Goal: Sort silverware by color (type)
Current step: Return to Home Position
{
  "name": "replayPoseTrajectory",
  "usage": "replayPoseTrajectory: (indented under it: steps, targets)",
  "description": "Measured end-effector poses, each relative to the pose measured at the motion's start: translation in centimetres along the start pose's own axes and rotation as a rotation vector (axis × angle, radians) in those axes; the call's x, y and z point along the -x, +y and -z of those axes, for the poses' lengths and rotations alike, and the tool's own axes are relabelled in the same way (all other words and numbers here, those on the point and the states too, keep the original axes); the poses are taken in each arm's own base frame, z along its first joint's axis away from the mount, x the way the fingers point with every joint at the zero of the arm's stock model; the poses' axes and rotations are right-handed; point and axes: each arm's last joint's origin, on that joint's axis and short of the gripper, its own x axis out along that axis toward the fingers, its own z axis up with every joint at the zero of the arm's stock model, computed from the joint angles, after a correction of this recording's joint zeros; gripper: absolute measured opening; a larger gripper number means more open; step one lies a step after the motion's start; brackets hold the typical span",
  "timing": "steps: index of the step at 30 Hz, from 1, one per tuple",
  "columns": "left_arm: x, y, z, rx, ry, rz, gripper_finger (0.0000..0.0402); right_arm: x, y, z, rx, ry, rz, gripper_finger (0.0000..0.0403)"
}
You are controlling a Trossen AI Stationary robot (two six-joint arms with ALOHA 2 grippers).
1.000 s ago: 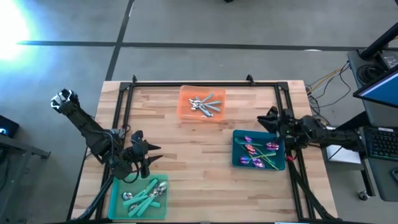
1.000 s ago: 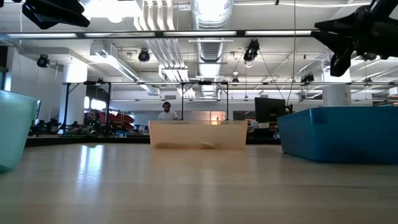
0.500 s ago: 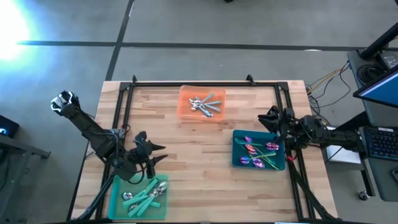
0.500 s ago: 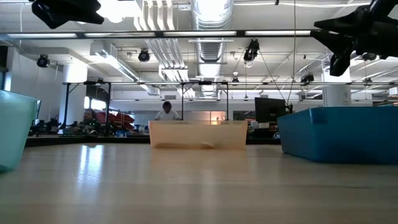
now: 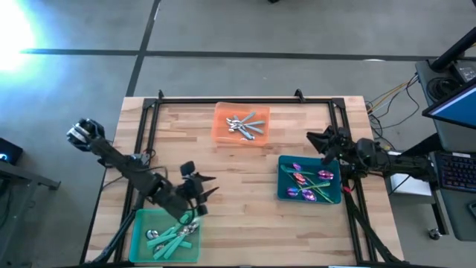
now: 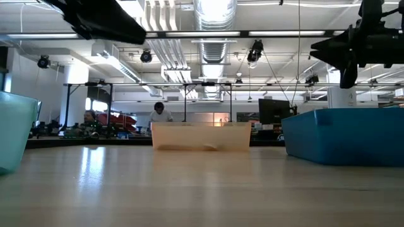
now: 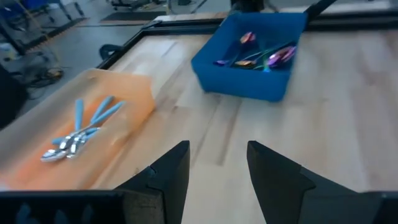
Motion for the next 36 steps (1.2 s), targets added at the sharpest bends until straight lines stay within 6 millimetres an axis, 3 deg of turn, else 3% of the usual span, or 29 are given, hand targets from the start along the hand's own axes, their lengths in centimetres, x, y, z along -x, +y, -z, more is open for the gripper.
replayPoseTrajectory:
  steps: [4, 10, 17, 25, 36]
  targets:
    - [-2.1, 0.8, 0.1, -0.007, 0.035, -0.034, 0.0146, 0.0, -0.1, 0.2, 0.006, 0.020, 0.009, 0.0073]
    - [-2.1, 4.2, 0.5, 0.072, -0.012, -0.025, 0.0146, 0.0, -0.1, 0.2, 0.008, 0.024, 0.012, 0.0073]
    - [-1.2, 9.1, 4.3, 0.219, -0.080, -0.058, 0.0146, 0.0, -0.1, 0.3, 0.009, 0.028, 0.013, 0.0073]
    - [0.1, 14.2, 8.0, 0.410, -0.165, -0.271, 0.0146, 0.0, -0.1, 0.3, 0.009, 0.028, 0.014, 0.0073]
    - [1.7, 16.1, 10.5, 0.471, -0.255, -0.223, 0.0146, 0.0, -0.1, 0.3, 0.009, 0.029, 0.014, 0.0073]
